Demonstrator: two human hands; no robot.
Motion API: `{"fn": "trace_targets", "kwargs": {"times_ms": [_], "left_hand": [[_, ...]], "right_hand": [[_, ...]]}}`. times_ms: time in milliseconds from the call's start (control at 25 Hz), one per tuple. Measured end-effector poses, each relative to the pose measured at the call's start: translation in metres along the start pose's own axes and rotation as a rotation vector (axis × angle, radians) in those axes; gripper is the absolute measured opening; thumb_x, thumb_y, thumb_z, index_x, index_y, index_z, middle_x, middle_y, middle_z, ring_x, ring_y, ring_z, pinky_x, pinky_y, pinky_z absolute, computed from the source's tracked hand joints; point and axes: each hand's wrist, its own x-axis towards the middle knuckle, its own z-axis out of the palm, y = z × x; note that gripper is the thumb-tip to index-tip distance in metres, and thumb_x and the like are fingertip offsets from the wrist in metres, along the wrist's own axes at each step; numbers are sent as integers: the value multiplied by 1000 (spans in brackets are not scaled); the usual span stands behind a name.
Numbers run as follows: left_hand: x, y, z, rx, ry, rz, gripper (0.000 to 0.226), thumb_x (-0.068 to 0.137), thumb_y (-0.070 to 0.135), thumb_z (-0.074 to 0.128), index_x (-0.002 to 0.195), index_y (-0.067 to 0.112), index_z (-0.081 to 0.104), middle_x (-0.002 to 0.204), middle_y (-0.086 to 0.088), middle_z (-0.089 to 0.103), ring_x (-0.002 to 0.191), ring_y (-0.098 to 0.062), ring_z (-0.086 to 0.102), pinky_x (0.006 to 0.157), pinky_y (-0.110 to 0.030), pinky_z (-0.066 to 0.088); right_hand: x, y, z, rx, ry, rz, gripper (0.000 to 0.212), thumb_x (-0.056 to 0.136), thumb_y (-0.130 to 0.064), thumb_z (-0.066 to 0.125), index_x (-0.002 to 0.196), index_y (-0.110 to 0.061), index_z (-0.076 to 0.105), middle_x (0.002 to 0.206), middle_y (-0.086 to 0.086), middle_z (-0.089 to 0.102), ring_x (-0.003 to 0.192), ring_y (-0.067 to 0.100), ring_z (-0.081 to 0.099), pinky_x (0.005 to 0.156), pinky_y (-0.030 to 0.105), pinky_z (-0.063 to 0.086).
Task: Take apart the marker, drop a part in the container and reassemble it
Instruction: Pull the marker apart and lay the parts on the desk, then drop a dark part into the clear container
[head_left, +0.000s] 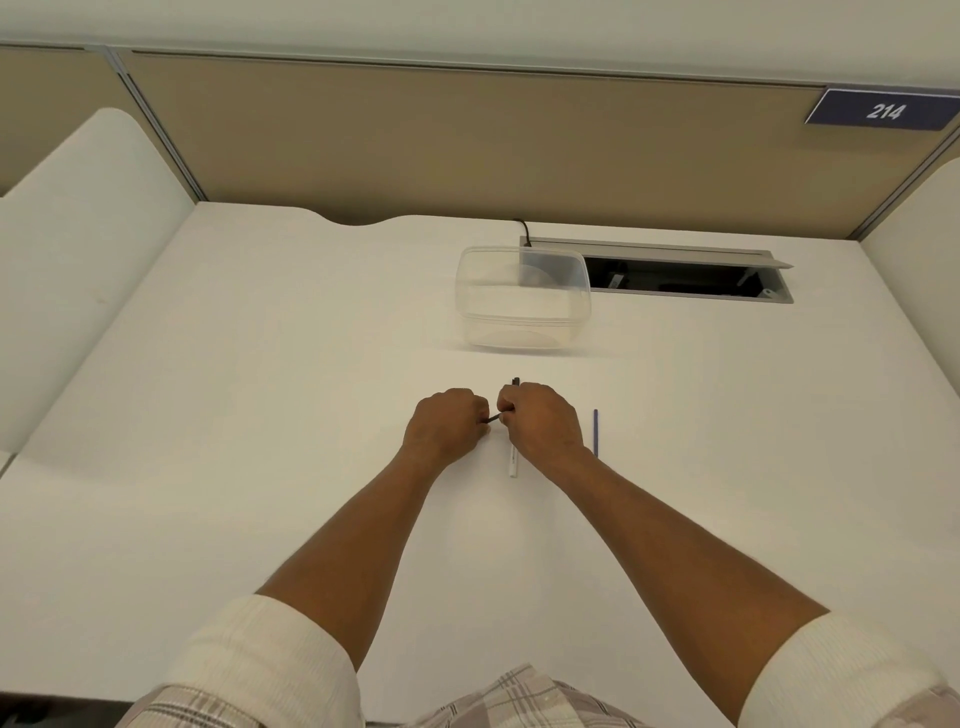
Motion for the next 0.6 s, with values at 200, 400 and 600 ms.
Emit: {"fn": "trace_targets", "kwargs": {"times_ms": [200,400,600], "left_hand": [[5,0,1,-94,68,-20,14,88,33,59,98,27,67,97,6,64,88,-21,63,67,-32,45],[10,-7,8,-151,41,-100,49,92,30,58,139,26,46,145,6,46,132,-18,45,96,-40,47],[12,-10,22,-201,-30,-151,57,98,32,45,152,27,27,163,10,14,151,-10,9,112,-42,33]], "right_hand": [[10,9,-5,-87,19,-43,16,89,-7,54,87,-19,65,88,2,61,95,24,49,63,31,35],[23,23,-24,-118,184,-30,16,89,-9,58,89,-17,71,95,5,59,93,29,47,71,36,40],[45,40,-56,-87,257,-15,15,88,-7,59,85,-17,70,90,5,60,89,28,46,72,39,43]]}}
